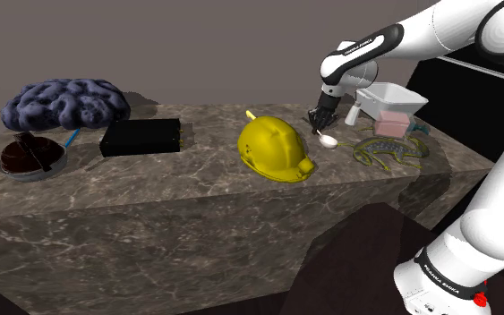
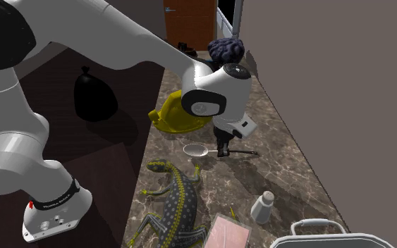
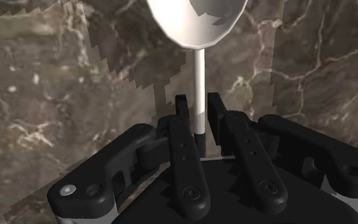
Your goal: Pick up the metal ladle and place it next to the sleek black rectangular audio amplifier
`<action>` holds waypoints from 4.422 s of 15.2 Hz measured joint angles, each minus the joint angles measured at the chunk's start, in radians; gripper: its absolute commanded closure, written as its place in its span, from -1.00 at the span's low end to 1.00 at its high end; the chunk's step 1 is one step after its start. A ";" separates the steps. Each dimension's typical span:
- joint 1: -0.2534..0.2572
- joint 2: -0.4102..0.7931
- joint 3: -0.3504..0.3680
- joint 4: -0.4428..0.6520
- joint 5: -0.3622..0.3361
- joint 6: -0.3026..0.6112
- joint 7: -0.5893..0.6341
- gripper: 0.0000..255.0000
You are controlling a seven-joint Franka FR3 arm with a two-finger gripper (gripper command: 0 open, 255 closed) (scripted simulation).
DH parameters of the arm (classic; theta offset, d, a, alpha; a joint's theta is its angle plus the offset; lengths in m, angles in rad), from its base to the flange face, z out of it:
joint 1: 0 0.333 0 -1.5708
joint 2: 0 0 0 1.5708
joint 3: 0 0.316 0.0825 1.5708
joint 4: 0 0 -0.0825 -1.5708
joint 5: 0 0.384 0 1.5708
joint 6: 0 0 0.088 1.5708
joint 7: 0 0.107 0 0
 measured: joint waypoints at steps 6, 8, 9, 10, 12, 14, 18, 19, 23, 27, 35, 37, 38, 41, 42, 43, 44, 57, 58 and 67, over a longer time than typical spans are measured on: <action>0.000 0.000 0.000 0.000 0.000 0.000 0.000 1.00; 0.000 -0.004 0.000 0.001 -0.001 -0.005 0.001 1.00; 0.001 -0.010 -0.001 0.003 -0.004 -0.013 0.004 1.00; 0.001 -0.013 -0.001 0.012 -0.006 -0.024 0.006 1.00; 0.001 -0.028 -0.003 0.019 -0.011 -0.046 0.011 1.00; 0.003 -0.043 -0.004 0.031 -0.017 -0.071 0.018 1.00; 0.002 -0.066 -0.007 0.055 -0.026 -0.117 0.026 1.00; 0.003 -0.070 -0.006 0.062 -0.028 -0.129 0.030 1.00; 0.003 -0.088 -0.008 0.096 -0.036 -0.179 0.039 1.00; 0.004 -0.108 -0.009 0.125 -0.043 -0.227 0.049 1.00; 0.054 -0.148 0.031 0.119 -0.055 -0.250 0.146 1.00; 0.079 -0.148 0.053 0.117 -0.057 -0.243 0.192 1.00; 0.091 -0.154 0.063 0.109 -0.058 -0.237 0.214 1.00; 0.127 -0.161 0.095 0.102 -0.061 -0.229 0.282 1.00; 0.139 -0.157 0.105 0.110 -0.062 -0.230 0.305 1.00; 0.153 -0.158 0.117 0.115 -0.064 -0.234 0.333 1.00; 0.165 -0.156 0.127 0.113 -0.064 -0.227 0.354 1.00; 0.314 -0.034 0.247 0.279 -0.131 -0.225 0.645 1.00; 0.331 -0.013 0.261 0.299 -0.121 -0.228 0.672 1.00; 0.466 0.157 0.323 0.524 -0.158 -0.275 0.879 1.00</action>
